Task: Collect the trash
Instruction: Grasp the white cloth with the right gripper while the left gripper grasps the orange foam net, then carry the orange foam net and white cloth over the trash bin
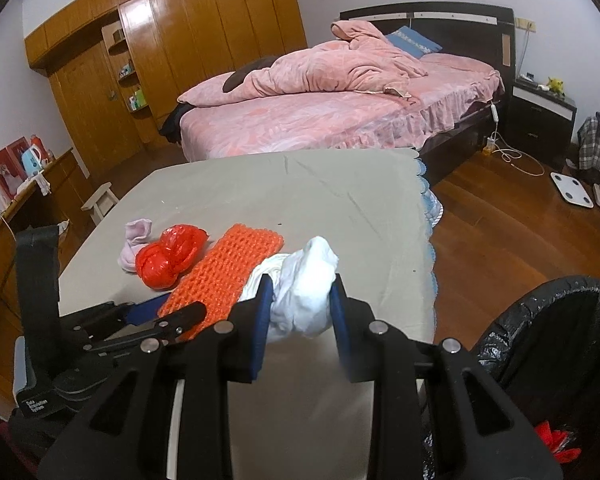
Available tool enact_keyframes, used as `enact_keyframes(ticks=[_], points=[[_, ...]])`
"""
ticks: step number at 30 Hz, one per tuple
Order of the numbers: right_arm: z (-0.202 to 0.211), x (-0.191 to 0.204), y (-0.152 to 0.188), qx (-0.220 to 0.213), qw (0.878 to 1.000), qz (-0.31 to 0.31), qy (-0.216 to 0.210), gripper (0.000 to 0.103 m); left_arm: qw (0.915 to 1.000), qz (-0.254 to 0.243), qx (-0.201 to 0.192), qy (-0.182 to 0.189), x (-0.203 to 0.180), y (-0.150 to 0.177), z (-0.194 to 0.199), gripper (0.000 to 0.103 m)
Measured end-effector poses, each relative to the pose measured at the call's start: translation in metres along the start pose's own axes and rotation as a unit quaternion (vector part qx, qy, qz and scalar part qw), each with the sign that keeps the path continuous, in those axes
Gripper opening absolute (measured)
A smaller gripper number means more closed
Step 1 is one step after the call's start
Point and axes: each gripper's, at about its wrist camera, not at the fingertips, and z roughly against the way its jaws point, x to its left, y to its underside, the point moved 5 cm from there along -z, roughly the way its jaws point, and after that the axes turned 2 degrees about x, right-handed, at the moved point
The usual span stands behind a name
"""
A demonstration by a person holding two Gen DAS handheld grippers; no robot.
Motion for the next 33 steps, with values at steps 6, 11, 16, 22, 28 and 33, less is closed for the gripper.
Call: enact_keyframes(ticks=[6, 11, 16, 22, 28, 33], points=[[0.006, 0.000, -0.002, -0.003, 1.000, 0.000, 0.002, 0.028, 0.9998, -0.005, -0.017, 0.002, -0.004, -0.001, 0.009, 0.010], [0.019, 0.004, -0.006, -0.015, 1.000, 0.007, 0.005, 0.028, 0.9991, -0.001, -0.042, 0.001, -0.010, -0.005, 0.028, 0.010], [0.031, 0.006, -0.007, -0.023, 1.000, 0.007, 0.006, 0.028, 0.9977, -0.003, -0.068, 0.001, -0.015, -0.010, 0.055, 0.010], [0.054, 0.013, -0.010, -0.038, 0.999, 0.011, 0.001, 0.028, 0.9958, 0.000, -0.091, -0.001, -0.022, -0.013, 0.088, 0.010], [0.080, 0.017, -0.010, -0.051, 0.999, 0.016, -0.001, 0.028, 0.9942, 0.004, -0.107, -0.009, -0.027, -0.011, 0.112, 0.010], [0.106, 0.017, -0.005, -0.060, 0.998, 0.019, 0.000, 0.029, 0.9923, -0.003, -0.123, -0.014, -0.036, -0.008, 0.135, 0.010]])
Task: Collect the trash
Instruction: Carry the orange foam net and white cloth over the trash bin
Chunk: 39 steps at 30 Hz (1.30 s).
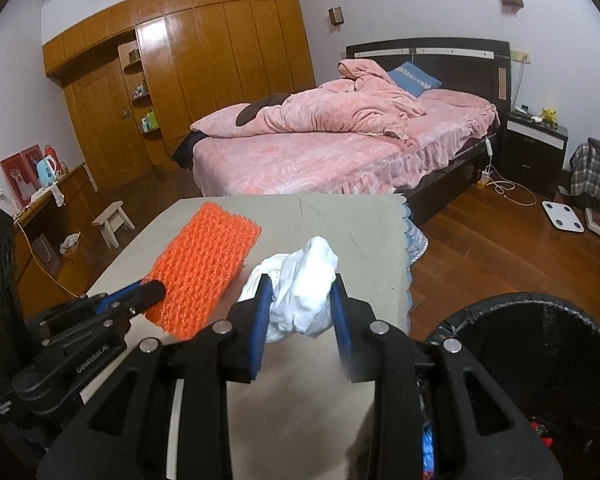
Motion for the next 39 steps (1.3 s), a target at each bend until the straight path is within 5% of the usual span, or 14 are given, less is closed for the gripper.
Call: enact_keyframes(ticks=[19, 39], points=[[0.095, -0.034, 0.013, -0.045, 0.998, -0.007, 0.036, 0.029, 0.9974, -0.047, -0.024, 0.050, -0.082, 0.008, 0.054, 0.010], [0.158, -0.126, 0.057, -0.055, 0.988, -0.060, 0.131, 0.029, 0.9865, -0.107, -0.006, 0.124, -0.177, 0.025, 0.050, 0.010]])
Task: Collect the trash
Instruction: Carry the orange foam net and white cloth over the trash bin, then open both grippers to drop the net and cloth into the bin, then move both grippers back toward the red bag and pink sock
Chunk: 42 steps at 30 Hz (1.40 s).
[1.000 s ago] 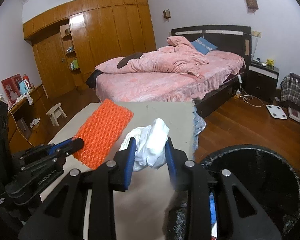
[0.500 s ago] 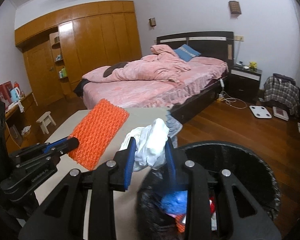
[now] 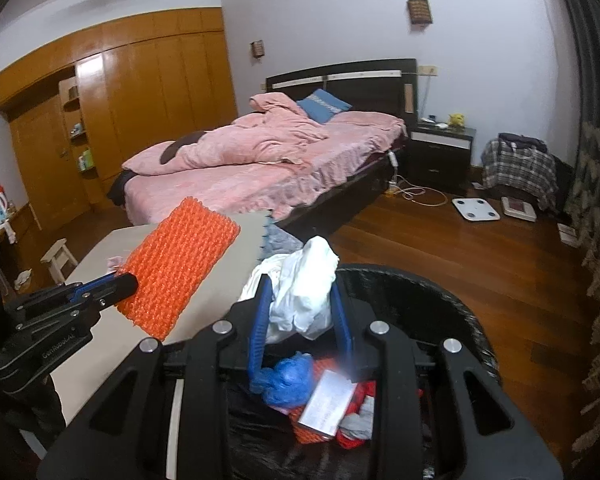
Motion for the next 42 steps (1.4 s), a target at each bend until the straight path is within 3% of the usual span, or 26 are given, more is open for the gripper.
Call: enact_keyframes(ticks=[15, 19, 23, 25, 29, 30, 33, 38, 42], points=[[0.003, -0.064, 0.020, 0.009, 0.998, -0.040, 0.050, 0.029, 0.9971, -0.049, 0.029, 0.050, -0.069, 0.004, -0.049, 0.010], [-0.002, -0.075, 0.028, 0.018, 0.997, -0.049, 0.061, 0.035, 0.9957, -0.053, 0.038, 0.065, -0.079, 0.007, -0.060, 0.013], [-0.006, -0.080, 0.032, 0.022, 0.996, -0.051, 0.073, 0.059, 0.9950, -0.051, 0.040, 0.075, -0.080, 0.009, -0.063, 0.040], [-0.007, -0.083, 0.034, 0.021, 0.995, -0.052, 0.079, 0.068, 0.9951, -0.050, 0.039, 0.075, -0.075, 0.010, -0.061, 0.046], [-0.004, -0.082, 0.034, 0.011, 0.995, -0.051, 0.090, 0.094, 0.9968, -0.044, 0.028, 0.060, -0.064, 0.008, -0.054, 0.068], [-0.001, -0.080, 0.033, 0.004, 0.995, -0.049, 0.090, 0.096, 0.9975, -0.041, 0.022, 0.053, -0.060, 0.006, -0.051, 0.077], [0.002, -0.077, 0.029, -0.006, 0.995, -0.048, 0.084, 0.098, 0.9989, -0.029, 0.005, 0.038, -0.046, 0.001, -0.039, 0.087], [0.008, -0.062, 0.019, -0.020, 0.997, -0.042, 0.063, 0.098, 0.9998, -0.014, -0.012, 0.009, -0.018, -0.003, -0.020, 0.096], [0.007, -0.043, 0.011, -0.026, 0.998, -0.024, 0.052, 0.098, 0.9997, 0.000, -0.019, -0.012, 0.005, -0.004, -0.004, 0.097]])
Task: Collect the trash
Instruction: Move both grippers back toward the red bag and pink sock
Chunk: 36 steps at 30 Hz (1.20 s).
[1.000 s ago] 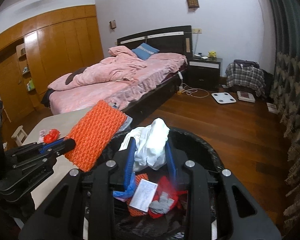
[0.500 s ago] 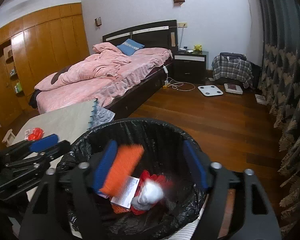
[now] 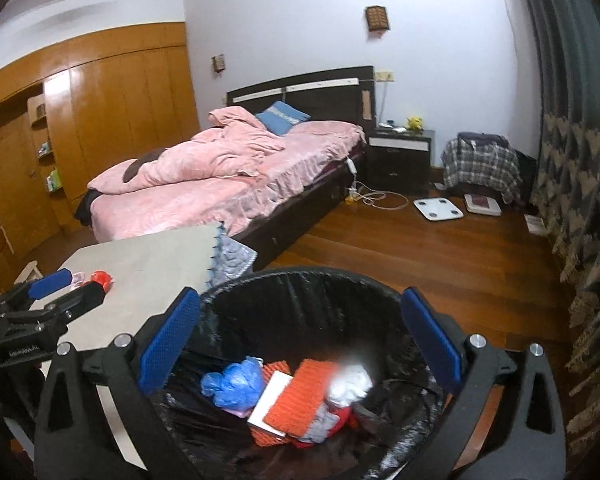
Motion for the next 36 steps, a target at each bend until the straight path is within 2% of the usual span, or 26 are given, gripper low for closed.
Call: enact_keyframes(ticks=[12, 24, 30, 36], points=[[-0.021, 0.080, -0.012, 0.007, 0.998, 0.039, -0.058, 0.098, 0.9972, 0.031, -0.010, -0.068, 0.076, 0.010, 0.033, 0.097], [-0.063, 0.172, -0.024, 0.010, 0.991, 0.072, -0.109, 0.098, 0.9865, 0.068, -0.021, -0.148, 0.170, 0.022, 0.057, 0.097], [-0.096, 0.216, -0.026, 0.023, 0.988, 0.078, -0.131, 0.098, 0.9794, 0.085, -0.020, -0.182, 0.220, 0.030, 0.054, 0.097], [-0.125, 0.255, -0.021, 0.042, 0.984, 0.092, -0.147, 0.098, 0.9748, 0.097, -0.005, -0.201, 0.262, 0.044, 0.042, 0.097]])
